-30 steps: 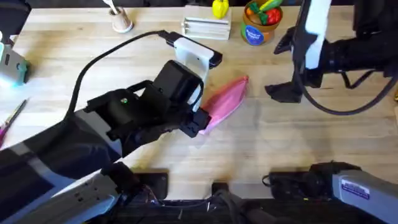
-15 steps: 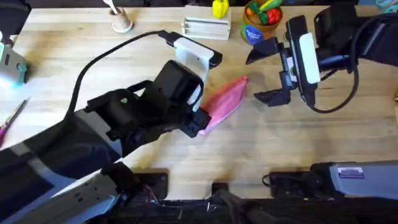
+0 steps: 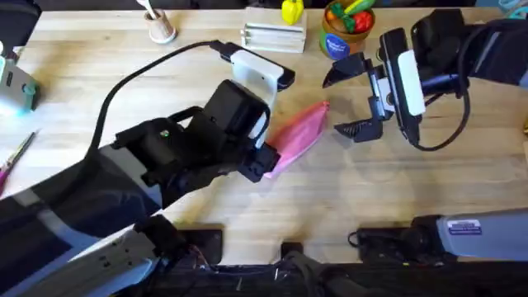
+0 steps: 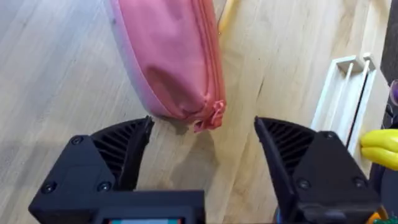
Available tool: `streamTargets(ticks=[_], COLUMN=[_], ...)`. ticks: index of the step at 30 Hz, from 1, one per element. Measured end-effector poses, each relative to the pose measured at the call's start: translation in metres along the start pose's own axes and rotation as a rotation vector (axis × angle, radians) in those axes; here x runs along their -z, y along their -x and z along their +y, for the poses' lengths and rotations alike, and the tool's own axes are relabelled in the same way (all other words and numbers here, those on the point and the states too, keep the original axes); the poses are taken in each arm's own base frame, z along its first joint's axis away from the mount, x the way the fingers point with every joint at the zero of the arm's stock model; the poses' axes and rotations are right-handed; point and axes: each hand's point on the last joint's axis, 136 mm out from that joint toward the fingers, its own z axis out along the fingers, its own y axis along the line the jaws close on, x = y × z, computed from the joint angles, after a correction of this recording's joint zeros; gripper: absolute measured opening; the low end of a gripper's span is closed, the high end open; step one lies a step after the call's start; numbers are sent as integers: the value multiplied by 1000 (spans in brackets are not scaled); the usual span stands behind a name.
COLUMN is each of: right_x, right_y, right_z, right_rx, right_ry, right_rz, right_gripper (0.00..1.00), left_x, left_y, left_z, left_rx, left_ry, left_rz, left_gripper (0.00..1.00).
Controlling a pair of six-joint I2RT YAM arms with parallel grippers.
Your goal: Unzip the bag, pick up the pens from the table one at a time and place them inside, then zip the bag closed.
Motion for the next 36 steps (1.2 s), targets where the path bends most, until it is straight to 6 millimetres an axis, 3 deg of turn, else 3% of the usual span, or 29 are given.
streamTargets(ticks=[5, 8, 13, 22, 36], right_x=[0, 0, 1, 1, -3], right_y=[0, 3, 14, 18, 1], right_z=[0, -1, -7, -9, -11], right_rx=[1, 4, 7, 8, 35], right_ry=[-1, -7, -42, -53, -48], right_rz=[-2, -16, -83, -103, -36], right_gripper=[992, 865, 964, 985, 869], left_x=[0, 0, 0, 0, 0], left_y=[0, 0, 0, -2, -2], left_z=[0, 0, 0, 0, 0], left_rx=[0, 0, 7, 15, 15], left_ry=[0, 0, -3, -2, -2], left_rz=[0, 0, 2, 9, 9], left_gripper=[46, 46, 46, 46, 44])
